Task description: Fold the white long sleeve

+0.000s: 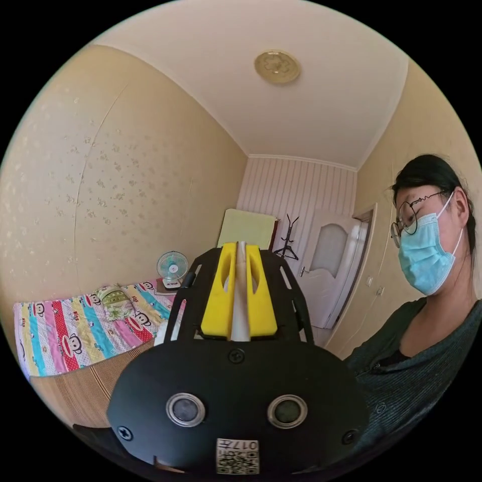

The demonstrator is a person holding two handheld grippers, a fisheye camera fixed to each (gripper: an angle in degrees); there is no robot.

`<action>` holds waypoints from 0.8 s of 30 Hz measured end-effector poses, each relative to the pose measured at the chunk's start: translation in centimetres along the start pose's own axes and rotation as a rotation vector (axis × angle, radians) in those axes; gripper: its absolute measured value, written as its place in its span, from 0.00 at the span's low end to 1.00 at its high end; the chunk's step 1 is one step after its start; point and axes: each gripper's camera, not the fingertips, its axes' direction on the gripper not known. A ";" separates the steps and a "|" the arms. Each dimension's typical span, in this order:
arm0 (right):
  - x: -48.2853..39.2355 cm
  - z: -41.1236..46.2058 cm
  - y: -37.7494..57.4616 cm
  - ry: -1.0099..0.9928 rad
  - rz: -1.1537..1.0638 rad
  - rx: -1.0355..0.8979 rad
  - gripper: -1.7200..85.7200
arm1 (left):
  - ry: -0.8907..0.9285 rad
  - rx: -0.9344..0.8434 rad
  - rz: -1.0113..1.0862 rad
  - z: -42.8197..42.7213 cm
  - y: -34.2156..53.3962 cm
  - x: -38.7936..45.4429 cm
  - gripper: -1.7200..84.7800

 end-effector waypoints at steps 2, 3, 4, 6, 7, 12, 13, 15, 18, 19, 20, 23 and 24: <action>0.2 -2.1 -0.3 0.074 0.020 0.059 0.05 | -0.002 0.019 -0.027 -1.7 0.3 -1.9 0.06; 0.1 -3.9 -0.4 0.117 0.027 0.111 0.04 | -0.002 0.015 -0.033 -2.2 0.4 -2.4 0.06; -0.2 -6.0 -0.5 0.158 0.027 0.173 0.04 | -0.005 0.002 -0.050 -3.1 0.5 -3.5 0.06; -1.4 -9.1 -0.2 0.212 0.015 0.278 0.04 | -0.003 -0.033 -0.052 -4.3 0.9 -4.9 0.06; -2.4 -10.6 -0.1 0.243 0.002 0.320 0.04 | 0.009 -0.072 -0.044 -5.0 1.4 -5.8 0.06; -7.8 -14.3 2.9 0.345 -0.050 0.492 0.04 | 0.171 -0.175 -0.048 -7.3 5.5 -7.9 0.02; -9.0 -14.6 3.5 0.379 -0.049 0.498 0.04 | 0.280 -0.038 -0.053 -9.2 6.7 -8.2 0.02; -10.9 -14.1 3.9 0.446 -0.062 0.489 0.04 | 0.505 0.231 -0.044 -12.6 8.5 -9.2 0.01; -12.0 -12.0 3.3 0.448 -0.065 0.456 0.03 | 0.330 0.283 -0.148 -14.5 10.5 -11.2 0.01; -12.3 -10.5 2.7 0.505 -0.059 0.408 0.03 | 0.160 0.189 -0.212 -13.4 11.1 -11.7 0.01; -12.5 -9.8 2.4 0.545 -0.056 0.387 0.03 | 0.058 0.071 -0.283 -11.3 11.7 -12.4 0.01; -13.8 -7.9 2.1 0.671 -0.052 0.398 0.03 | -0.057 -0.281 -0.409 -3.4 14.3 -13.8 0.02; -14.6 -8.1 2.3 0.678 -0.070 0.435 0.03 | -0.066 -0.339 -0.417 -1.7 15.0 -13.8 0.04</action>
